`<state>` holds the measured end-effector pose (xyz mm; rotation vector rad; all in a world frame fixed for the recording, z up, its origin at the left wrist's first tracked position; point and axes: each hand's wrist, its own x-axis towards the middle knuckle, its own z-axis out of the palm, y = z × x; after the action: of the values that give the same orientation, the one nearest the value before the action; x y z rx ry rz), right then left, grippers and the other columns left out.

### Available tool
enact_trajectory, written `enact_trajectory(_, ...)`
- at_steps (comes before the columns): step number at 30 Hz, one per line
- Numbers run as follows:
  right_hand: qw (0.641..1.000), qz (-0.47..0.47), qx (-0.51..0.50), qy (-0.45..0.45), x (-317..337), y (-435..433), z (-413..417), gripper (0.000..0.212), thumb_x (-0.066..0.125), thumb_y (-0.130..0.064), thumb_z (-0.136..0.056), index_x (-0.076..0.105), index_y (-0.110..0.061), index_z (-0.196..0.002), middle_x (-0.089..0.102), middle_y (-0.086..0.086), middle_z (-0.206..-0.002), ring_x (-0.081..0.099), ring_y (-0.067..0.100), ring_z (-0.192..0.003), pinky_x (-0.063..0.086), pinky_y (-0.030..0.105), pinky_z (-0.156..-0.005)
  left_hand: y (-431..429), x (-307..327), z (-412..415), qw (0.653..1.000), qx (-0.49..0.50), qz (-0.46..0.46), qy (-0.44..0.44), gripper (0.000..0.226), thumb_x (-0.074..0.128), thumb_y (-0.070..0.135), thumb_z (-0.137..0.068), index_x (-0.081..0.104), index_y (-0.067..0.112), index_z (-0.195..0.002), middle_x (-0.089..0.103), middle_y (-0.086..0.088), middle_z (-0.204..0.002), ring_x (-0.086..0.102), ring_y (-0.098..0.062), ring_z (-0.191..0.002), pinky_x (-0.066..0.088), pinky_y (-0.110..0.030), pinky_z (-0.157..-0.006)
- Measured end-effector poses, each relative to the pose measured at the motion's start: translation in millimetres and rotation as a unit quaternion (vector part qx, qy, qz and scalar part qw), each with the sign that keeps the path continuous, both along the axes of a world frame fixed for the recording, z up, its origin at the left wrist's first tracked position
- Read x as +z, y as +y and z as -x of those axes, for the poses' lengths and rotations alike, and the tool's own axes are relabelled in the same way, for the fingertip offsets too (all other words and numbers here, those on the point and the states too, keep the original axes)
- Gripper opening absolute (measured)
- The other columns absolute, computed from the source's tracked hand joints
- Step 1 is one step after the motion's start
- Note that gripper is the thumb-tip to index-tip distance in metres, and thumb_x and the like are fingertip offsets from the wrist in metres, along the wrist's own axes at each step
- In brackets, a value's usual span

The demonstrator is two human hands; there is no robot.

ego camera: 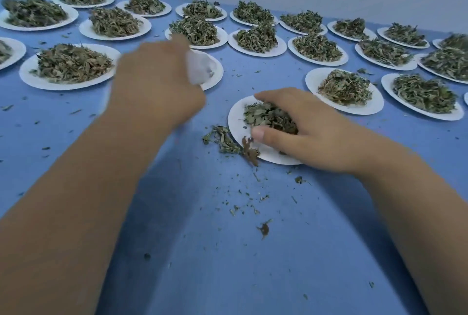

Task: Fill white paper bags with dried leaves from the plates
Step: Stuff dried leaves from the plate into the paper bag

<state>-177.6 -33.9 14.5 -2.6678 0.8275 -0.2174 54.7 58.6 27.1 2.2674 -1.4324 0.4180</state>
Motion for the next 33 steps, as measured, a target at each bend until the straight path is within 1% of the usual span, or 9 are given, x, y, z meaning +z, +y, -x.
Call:
enact_trajectory(4,0.998,0.039,-0.004,-0.044,-8.7,-0.7,-10.0,0.045,0.06,-0.049,-0.097,0.055,-0.03,-0.138,0.059,-0.006,-0.131,0.052,0.015,-0.12,0.042,0.031,-0.101,-9.0,-12.4,23.0,0.995,-0.085,-0.047,0.016,0.019,0.06,0.022,-0.077,0.044,0.018,-0.087,0.048,0.0,-0.076,0.044,-0.025,-0.068,0.029,-0.03,-0.053)
enact_trajectory(9,0.976,0.058,-0.074,-0.197,-1.0,-6.1,-1.3,0.026,0.07,-0.031,-0.093,0.065,-0.032,-0.119,0.066,-0.019,-0.09,0.058,0.004,-0.083,0.043,0.005,-0.072,-17.5,-22.0,29.0,0.992,-0.114,-0.044,0.038,0.03,0.061,0.023,-0.078,0.032,0.022,-0.074,0.045,-0.001,-0.071,0.04,-0.016,-0.061,0.025,-0.031,-0.051)
enact_trajectory(12,0.961,0.028,-0.093,-0.258,6.6,-2.6,-2.5,0.018,0.071,-0.03,-0.09,0.068,-0.034,-0.108,0.066,-0.021,-0.09,0.062,0.007,-0.08,0.045,0.008,-0.071,-22.2,-23.8,33.7,0.991,-0.123,-0.039,0.037,0.027,0.062,0.027,-0.08,0.036,0.021,-0.079,0.045,0.0,-0.072,0.038,-0.014,-0.061,0.025,-0.031,-0.052)
enact_trajectory(15,0.961,0.002,-0.077,-0.265,9.5,3.5,-11.1,0.02,0.076,-0.025,-0.087,0.066,-0.04,-0.096,0.065,-0.025,-0.093,0.062,-0.004,-0.09,0.044,0.009,-0.08,-26.0,-25.7,37.8,0.989,-0.143,-0.033,0.031,0.024,0.061,0.029,-0.08,0.04,0.019,-0.083,0.047,-0.001,-0.071,0.04,-0.015,-0.061,0.027,-0.031,-0.051)
enact_trajectory(19,0.973,-0.004,-0.071,-0.222,13.1,6.6,-17.3,0.02,0.078,-0.023,-0.086,0.075,-0.031,-0.104,0.067,-0.022,-0.097,0.062,0.0,-0.1,0.047,0.019,-0.093,-27.3,-26.4,43.4,0.987,-0.155,-0.029,0.031,0.02,0.058,0.031,-0.08,0.042,0.019,-0.081,0.05,-0.002,-0.07,0.045,-0.02,-0.061,0.037,-0.032,-0.053)
enact_trajectory(23,0.976,0.013,-0.069,-0.207,17.3,9.3,-13.4,0.024,0.073,-0.016,-0.086,0.078,-0.028,-0.107,0.072,-0.017,-0.102,0.064,0.004,-0.102,0.05,0.027,-0.095,-27.4,-24.5,37.8,0.989,-0.133,-0.028,0.056,0.019,0.058,0.032,-0.079,0.044,0.02,-0.077,0.051,-0.001,-0.071,0.046,-0.019,-0.063,0.031,-0.031,-0.051)
enact_trajectory(26,0.978,0.031,-0.075,-0.193,17.8,10.5,-14.0,0.029,0.07,-0.012,-0.086,0.077,-0.026,-0.11,0.072,-0.011,-0.108,0.064,0.008,-0.106,0.048,0.026,-0.097,-26.4,-26.6,43.1,0.982,-0.181,-0.033,0.051,0.017,0.061,0.031,-0.08,0.047,0.021,-0.082,0.051,0.001,-0.072,0.05,-0.026,-0.068,0.038,-0.033,-0.055)
enact_trajectory(29,0.979,0.049,-0.082,-0.178,17.8,11.3,-16.3,0.032,0.067,-0.013,-0.085,0.077,-0.026,-0.113,0.072,-0.009,-0.113,0.063,0.009,-0.109,0.047,0.023,-0.096,-26.4,-28.6,48.9,0.978,-0.206,-0.025,0.034,0.02,0.061,0.028,-0.077,0.042,0.023,-0.079,0.046,0.004,-0.067,0.046,-0.027,-0.068,0.032,-0.033,-0.054)
enact_trajectory(33,0.984,0.083,-0.077,-0.14,17.9,10.5,-18.1,0.029,0.067,-0.017,-0.083,0.076,-0.029,-0.109,0.073,-0.007,-0.103,0.064,0.012,-0.098,0.051,0.031,-0.089,-27.7,-27.8,48.6,0.98,-0.198,-0.014,0.019,0.018,0.061,0.026,-0.075,0.047,0.019,-0.085,0.048,0.002,-0.068,0.047,-0.029,-0.069,0.043,-0.037,-0.058)
